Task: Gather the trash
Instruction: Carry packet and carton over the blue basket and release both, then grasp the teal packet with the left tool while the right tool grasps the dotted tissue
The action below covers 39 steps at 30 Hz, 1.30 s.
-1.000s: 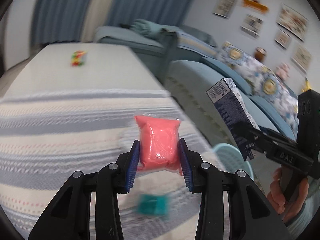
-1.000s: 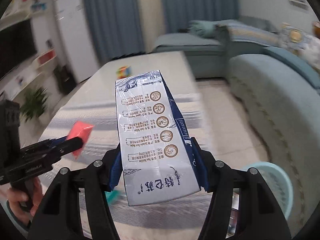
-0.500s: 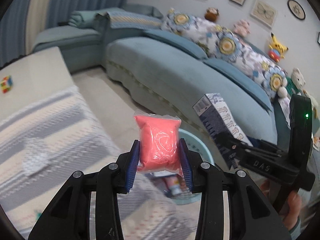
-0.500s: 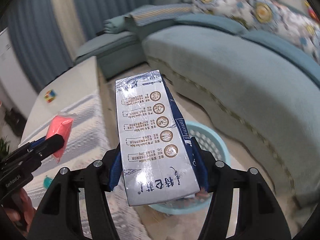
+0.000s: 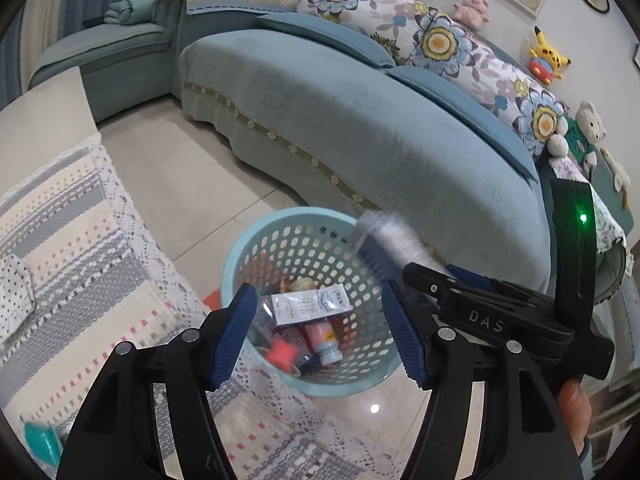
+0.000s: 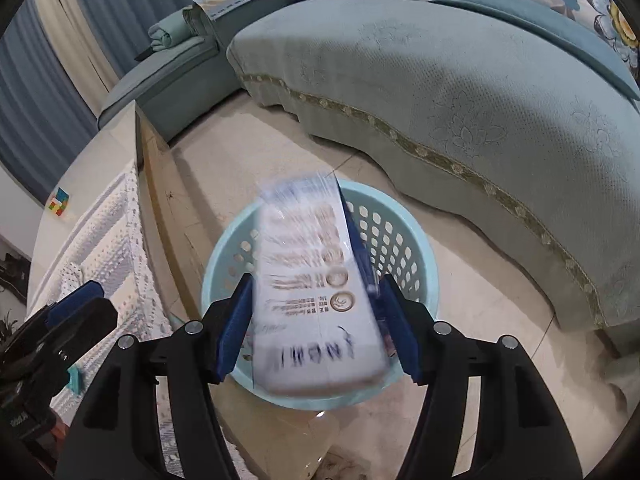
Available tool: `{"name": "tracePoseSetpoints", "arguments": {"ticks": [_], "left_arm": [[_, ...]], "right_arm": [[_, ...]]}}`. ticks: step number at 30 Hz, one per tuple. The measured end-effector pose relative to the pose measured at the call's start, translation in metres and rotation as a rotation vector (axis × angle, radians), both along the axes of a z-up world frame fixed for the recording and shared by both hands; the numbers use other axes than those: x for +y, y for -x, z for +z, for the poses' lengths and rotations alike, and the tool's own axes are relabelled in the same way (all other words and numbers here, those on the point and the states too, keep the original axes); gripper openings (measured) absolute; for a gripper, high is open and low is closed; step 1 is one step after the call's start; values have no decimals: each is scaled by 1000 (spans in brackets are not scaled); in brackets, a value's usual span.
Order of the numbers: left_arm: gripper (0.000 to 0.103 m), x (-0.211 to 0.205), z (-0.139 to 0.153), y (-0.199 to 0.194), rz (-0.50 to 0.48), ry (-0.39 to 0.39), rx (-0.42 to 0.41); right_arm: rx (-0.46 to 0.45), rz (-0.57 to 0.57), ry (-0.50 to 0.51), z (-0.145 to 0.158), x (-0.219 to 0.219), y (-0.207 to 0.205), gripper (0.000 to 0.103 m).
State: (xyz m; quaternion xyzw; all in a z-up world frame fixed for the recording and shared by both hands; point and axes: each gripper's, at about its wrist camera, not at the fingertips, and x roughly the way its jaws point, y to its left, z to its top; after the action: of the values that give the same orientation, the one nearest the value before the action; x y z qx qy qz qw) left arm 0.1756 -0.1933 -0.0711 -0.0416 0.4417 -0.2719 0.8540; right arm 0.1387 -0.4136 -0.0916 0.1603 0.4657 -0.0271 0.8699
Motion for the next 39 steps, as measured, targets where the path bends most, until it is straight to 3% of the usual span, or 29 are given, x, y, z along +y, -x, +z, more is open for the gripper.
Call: {"name": "tracePoseSetpoints", "arguments": {"ticks": [7, 13, 23, 27, 32, 39], "left_arm": [[63, 15, 5, 6, 18, -3, -18], [63, 44, 20, 15, 84, 34, -50], [63, 131, 46, 41, 276, 99, -98], [63, 172, 49, 57, 374, 67, -124], [63, 215, 35, 83, 450, 1, -113], [69, 236, -17, 102, 417, -88, 4]], "right_arm": [[12, 12, 0, -7, 2, 4, 60], [-58, 64, 3, 15, 20, 9, 59], [-219, 246, 30, 59, 85, 20, 60], [-258, 319, 34, 67, 114, 24, 60], [-268, 390, 42, 66, 141, 26, 59], [-233, 457, 48, 52, 171, 29, 59]]}}
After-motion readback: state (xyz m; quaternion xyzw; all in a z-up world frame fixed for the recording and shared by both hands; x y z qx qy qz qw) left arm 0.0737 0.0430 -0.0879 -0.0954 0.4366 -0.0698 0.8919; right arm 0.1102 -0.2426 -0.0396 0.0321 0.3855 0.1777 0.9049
